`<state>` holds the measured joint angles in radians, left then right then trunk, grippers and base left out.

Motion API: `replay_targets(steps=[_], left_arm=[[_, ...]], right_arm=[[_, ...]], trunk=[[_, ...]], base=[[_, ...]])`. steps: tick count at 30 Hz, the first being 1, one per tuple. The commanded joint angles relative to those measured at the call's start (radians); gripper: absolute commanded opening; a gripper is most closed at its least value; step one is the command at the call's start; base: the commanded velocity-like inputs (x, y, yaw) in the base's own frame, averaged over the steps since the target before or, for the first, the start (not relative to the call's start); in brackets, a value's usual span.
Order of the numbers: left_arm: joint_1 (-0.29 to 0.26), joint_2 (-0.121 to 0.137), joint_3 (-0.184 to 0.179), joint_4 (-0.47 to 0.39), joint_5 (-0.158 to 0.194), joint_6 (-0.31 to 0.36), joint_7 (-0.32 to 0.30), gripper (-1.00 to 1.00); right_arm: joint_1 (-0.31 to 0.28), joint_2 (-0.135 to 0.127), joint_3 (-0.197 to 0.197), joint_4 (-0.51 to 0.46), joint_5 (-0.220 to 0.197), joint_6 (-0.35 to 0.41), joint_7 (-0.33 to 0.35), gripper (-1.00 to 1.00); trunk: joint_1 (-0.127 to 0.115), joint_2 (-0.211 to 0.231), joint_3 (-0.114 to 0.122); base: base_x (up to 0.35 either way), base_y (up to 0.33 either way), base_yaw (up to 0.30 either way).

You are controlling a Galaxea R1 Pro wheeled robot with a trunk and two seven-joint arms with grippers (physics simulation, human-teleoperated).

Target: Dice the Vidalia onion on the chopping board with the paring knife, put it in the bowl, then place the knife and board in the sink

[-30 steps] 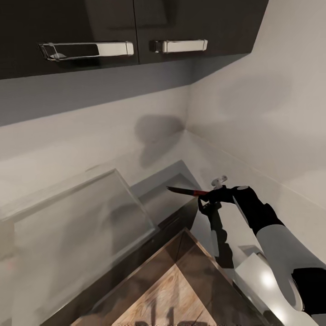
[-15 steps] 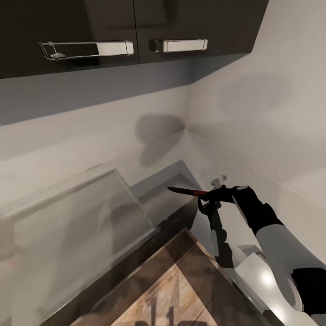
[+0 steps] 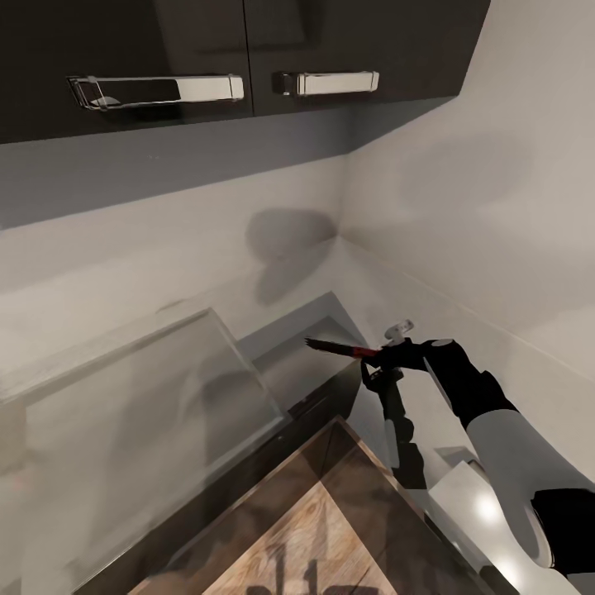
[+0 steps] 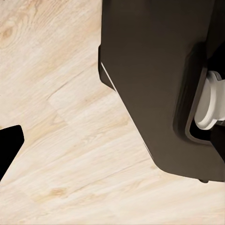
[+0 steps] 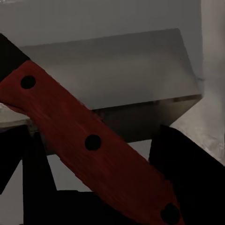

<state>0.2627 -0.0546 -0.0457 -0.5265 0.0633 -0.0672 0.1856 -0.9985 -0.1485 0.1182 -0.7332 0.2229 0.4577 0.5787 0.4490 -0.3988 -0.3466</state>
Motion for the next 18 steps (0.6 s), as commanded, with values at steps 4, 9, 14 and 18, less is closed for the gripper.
replay_targets(steps=[4, 9, 14, 18], left_arm=[[0.001, 0.003, -0.005, -0.003, 0.006, -0.002, 0.006, 1.00], [0.001, 0.004, -0.005, -0.002, 0.006, -0.002, 0.006, 1.00], [0.001, 0.004, -0.005, -0.001, 0.006, -0.002, 0.007, 1.00], [0.001, 0.003, -0.005, -0.001, 0.006, -0.002, 0.006, 1.00]], right_arm=[[0.000, 0.001, 0.003, 0.060, 0.030, -0.012, 0.003, -1.00], [0.000, 0.001, 0.003, 0.061, 0.030, -0.014, 0.003, -1.00], [0.000, 0.001, 0.003, 0.061, 0.030, -0.014, 0.003, -1.00], [0.000, 0.002, 0.003, 0.061, 0.030, -0.014, 0.003, -1.00]], trunk=[[0.001, -0.001, -0.002], [0.001, -0.001, -0.002], [0.001, -0.001, -0.002], [0.001, -0.001, -0.002]], base=[[0.000, 0.000, 0.000], [0.000, 0.000, 0.000], [0.000, 0.000, 0.000], [0.000, 0.000, 0.000]])
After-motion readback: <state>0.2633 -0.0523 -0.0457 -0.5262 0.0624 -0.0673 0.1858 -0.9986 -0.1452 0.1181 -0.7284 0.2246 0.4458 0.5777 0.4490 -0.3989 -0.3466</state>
